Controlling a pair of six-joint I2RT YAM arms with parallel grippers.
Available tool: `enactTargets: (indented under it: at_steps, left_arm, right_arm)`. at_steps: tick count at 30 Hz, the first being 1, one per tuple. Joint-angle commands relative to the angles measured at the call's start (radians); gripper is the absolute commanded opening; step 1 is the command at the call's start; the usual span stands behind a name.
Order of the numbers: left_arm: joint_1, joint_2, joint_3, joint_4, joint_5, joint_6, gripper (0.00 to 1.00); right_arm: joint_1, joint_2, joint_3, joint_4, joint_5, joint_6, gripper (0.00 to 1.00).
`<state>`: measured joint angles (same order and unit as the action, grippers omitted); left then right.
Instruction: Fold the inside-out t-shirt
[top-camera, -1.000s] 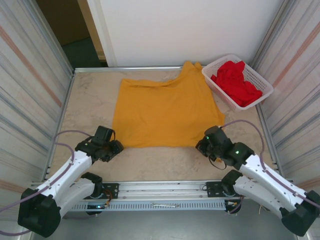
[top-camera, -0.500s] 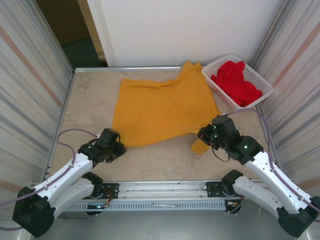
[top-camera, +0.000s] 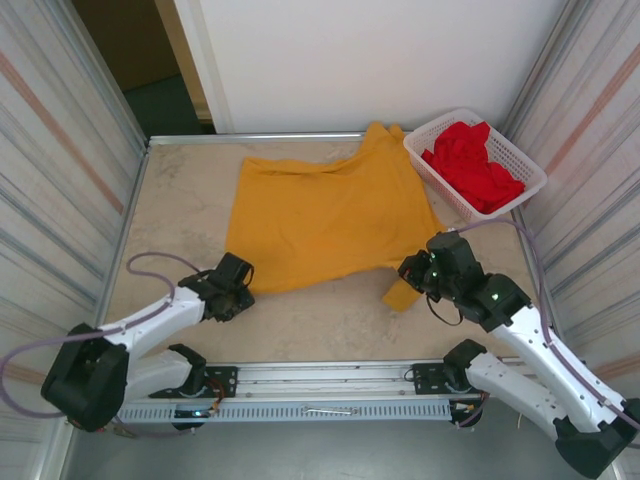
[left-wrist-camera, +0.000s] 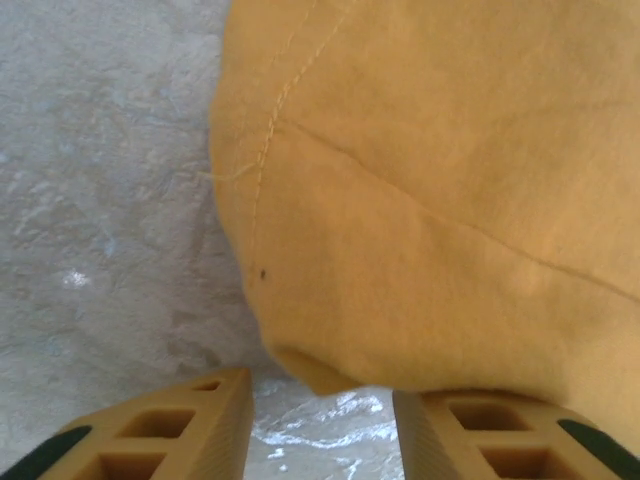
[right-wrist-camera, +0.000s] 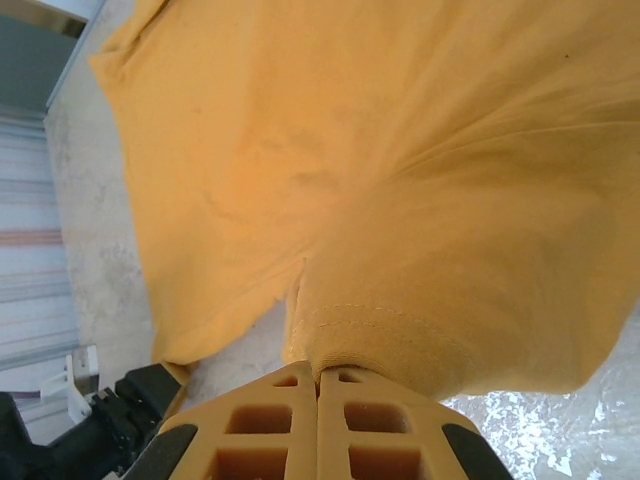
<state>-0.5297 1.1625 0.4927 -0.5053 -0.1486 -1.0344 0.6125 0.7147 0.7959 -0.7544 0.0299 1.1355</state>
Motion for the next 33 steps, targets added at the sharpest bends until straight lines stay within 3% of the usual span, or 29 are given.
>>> enactTargets:
  at_steps: [1,4,8,14,22,29,33]
  left_arm:
    - [0.040,0.056,0.038,0.061,-0.069,0.044,0.26]
    - [0.103,0.041,0.094,0.062,-0.062,0.125,0.00]
    - [0.188,-0.026,0.187,0.020,-0.043,0.246,0.00]
    - [0.309,-0.105,0.316,-0.060,0.120,0.423,0.00]
    - [0.362,-0.207,0.401,-0.057,0.242,0.569,0.00]
    - [0.491,-0.263,0.450,0.073,0.461,0.671,0.00]
    - [0.511,-0.261,0.468,0.064,0.552,0.716,0.00]
  right_arm:
    - [-0.019,-0.035,-0.001,-0.053,0.024,-0.022,0.00]
    - [-0.052,-0.059,0.004,-0.076,0.013,-0.038,0.00]
    - [-0.114,-0.066,0.018,-0.082,-0.029,-0.073,0.00]
    - [-0.207,-0.048,0.058,-0.091,-0.084,-0.160,0.00]
    - [-0.319,0.002,0.181,-0.107,-0.132,-0.347,0.00]
    - [-0.538,0.063,0.343,-0.111,-0.249,-0.448,0.00]
    - [-0.649,0.081,0.377,-0.111,-0.298,-0.465,0.00]
